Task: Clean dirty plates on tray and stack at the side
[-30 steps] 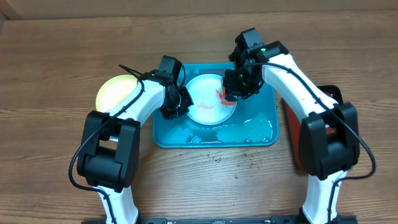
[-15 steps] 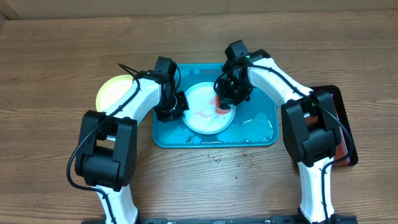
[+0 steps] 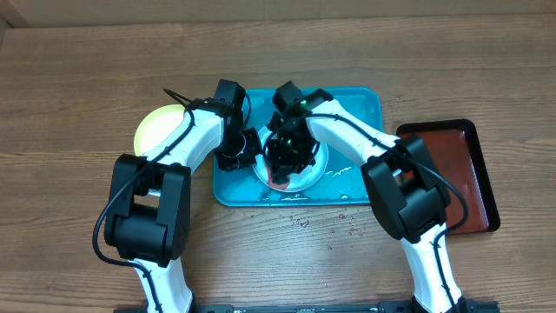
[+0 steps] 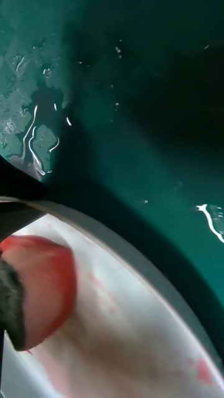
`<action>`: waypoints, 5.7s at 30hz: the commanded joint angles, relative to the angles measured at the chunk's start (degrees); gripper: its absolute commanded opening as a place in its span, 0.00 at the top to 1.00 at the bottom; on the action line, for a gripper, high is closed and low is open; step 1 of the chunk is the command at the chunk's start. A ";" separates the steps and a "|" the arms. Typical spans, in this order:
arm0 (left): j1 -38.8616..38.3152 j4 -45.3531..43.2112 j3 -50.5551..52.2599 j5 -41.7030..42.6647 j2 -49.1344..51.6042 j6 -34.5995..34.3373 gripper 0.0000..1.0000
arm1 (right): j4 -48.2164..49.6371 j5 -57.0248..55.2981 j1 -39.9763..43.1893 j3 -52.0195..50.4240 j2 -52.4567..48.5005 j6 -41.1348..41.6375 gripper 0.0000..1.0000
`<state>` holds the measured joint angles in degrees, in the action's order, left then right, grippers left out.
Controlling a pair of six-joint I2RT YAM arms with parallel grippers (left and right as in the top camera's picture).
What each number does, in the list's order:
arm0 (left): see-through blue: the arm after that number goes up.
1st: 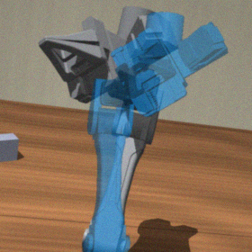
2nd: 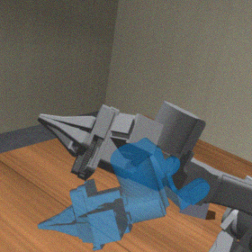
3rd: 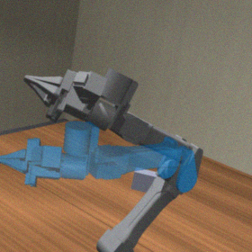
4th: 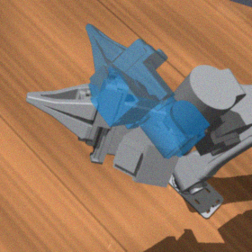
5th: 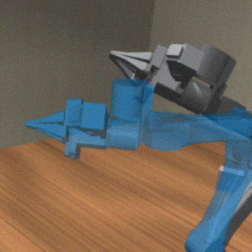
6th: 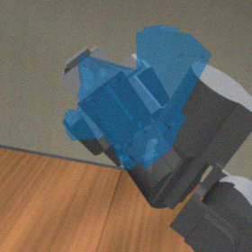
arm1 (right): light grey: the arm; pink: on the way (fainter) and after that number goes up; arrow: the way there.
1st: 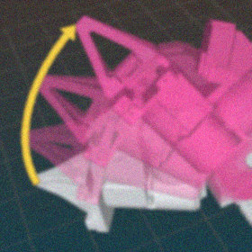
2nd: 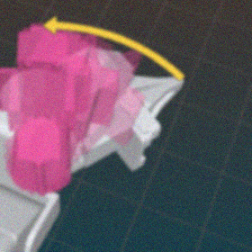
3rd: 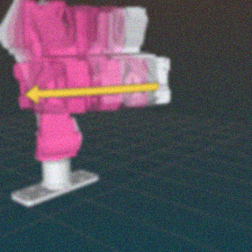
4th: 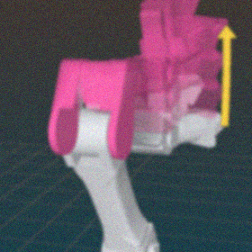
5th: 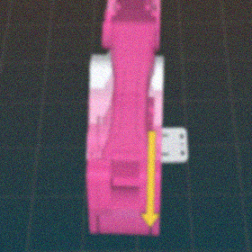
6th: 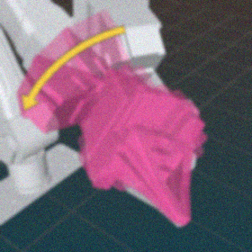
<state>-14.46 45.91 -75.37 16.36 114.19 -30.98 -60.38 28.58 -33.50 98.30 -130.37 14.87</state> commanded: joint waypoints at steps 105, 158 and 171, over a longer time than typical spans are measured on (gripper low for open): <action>1.38 -0.83 -1.27 3.21 0.79 2.71 0.96 | -5.95 -4.96 -2.56 6.54 -3.61 1.66 0.96; 1.38 -0.37 -1.27 3.19 0.79 2.80 0.96 | 4.72 -15.19 1.95 6.75 -3.61 13.29 0.96; 1.38 -0.11 -1.27 3.17 0.79 3.21 0.96 | -3.19 -27.08 9.03 9.29 -3.61 13.00 0.96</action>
<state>-12.80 45.58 -76.86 18.94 114.78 -29.36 -60.93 8.95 -28.88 106.83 -132.92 28.05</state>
